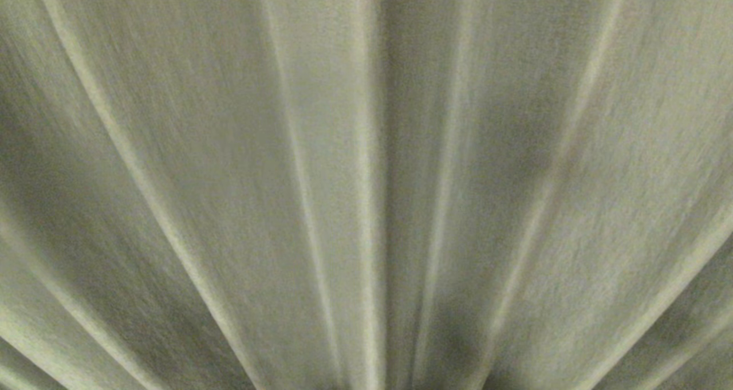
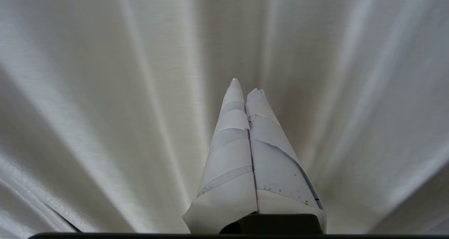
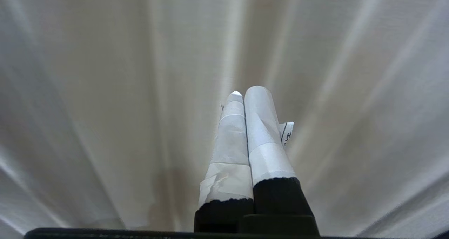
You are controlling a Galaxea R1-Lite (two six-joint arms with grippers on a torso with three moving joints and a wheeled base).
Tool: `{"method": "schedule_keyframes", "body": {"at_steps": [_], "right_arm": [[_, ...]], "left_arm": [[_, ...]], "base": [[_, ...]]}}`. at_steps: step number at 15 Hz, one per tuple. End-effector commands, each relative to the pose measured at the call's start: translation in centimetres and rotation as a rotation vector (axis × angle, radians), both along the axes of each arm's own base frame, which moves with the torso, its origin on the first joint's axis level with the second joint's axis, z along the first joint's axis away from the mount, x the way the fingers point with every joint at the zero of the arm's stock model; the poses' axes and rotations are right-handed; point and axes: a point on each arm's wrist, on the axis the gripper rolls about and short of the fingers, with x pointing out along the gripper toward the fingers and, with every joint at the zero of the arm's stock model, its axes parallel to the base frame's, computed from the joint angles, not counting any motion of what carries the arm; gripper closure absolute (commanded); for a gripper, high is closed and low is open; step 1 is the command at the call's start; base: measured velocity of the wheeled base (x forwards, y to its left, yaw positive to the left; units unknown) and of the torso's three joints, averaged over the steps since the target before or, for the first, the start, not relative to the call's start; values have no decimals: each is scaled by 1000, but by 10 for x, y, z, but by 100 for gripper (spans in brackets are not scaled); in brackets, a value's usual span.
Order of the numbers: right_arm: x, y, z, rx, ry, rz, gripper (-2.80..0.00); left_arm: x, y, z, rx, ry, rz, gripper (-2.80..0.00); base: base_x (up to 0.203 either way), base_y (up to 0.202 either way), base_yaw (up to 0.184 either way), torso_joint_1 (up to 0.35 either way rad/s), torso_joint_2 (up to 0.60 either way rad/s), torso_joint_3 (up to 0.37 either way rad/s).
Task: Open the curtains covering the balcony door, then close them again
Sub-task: Close the outer curtains on both sides
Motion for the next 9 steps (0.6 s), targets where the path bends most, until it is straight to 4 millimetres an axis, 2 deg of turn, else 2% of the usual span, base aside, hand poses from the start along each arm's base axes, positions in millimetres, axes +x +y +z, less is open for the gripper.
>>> {"method": "schedule_keyframes", "body": {"at_steps": [1, 9], "right_arm": [[0, 0, 0, -1, 0, 1, 0], [0, 0, 0, -1, 0, 1, 0]], "left_arm": [[0, 0, 0, 1, -1, 1, 0], [0, 0, 0, 0, -3, 5, 0]], "base": [[0, 0, 0, 0, 0, 0], [0, 0, 0, 0, 0, 0]]}}
